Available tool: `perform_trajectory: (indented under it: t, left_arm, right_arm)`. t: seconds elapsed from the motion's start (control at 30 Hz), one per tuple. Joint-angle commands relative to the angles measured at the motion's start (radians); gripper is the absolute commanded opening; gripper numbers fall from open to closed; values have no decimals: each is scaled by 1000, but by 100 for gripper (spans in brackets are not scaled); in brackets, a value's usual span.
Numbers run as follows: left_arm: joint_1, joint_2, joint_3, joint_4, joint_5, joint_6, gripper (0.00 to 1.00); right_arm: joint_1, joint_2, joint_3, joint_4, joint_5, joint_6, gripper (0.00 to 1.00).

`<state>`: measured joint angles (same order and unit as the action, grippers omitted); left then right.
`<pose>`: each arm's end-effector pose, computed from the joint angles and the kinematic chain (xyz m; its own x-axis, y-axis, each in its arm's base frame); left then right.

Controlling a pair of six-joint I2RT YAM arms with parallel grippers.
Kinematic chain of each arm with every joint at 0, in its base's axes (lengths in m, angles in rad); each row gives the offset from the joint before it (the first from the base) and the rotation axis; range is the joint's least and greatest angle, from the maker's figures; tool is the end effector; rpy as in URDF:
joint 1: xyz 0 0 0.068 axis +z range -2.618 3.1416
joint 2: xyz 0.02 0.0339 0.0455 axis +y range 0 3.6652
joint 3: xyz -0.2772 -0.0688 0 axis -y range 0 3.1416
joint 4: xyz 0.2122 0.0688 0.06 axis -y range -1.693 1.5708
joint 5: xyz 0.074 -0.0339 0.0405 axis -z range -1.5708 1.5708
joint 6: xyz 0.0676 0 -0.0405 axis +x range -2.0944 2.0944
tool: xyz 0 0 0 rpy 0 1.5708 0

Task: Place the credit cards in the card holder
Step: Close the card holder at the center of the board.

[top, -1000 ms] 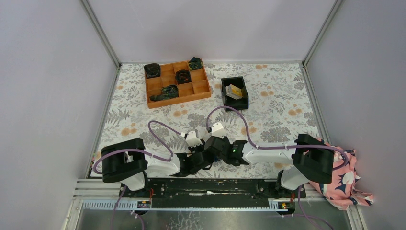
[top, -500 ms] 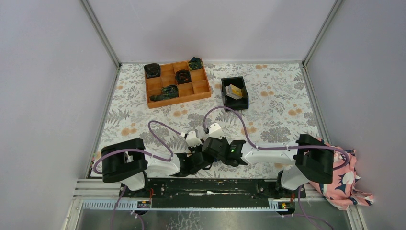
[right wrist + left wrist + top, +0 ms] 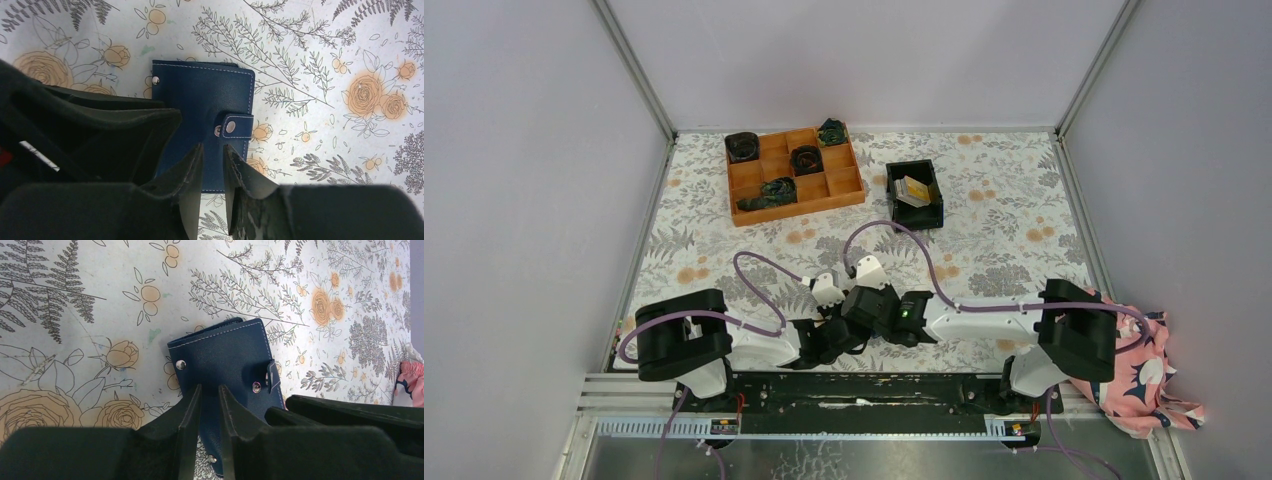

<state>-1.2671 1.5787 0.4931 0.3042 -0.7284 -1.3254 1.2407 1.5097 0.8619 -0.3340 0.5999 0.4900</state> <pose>0.1215 -0.2371 0.1433 -0.6048 -0.4907 -0.6272 -0.0656 0.8157 -0.5748 0.1271 0.2531 0.2021 -0.5574 -0.4285 -0.7111 -0.4724 0.8680 -0.1527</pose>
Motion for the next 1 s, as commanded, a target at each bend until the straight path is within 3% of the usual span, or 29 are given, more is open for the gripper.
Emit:
perform_trajectory:
  t: [0.0, 0.43, 0.97]
  left_arm:
    - [4, 20, -26, -18, 32, 23, 27]
    - [9, 24, -37, -3, 37, 20, 27]
    - [9, 34, -28, -7, 41, 21, 27]
  right_arm:
    - [-19, 33, 43, 8, 41, -22, 28]
    - [-66, 83, 48, 47, 21, -60, 26]
    - [-75, 46, 25, 59, 0, -68, 10]
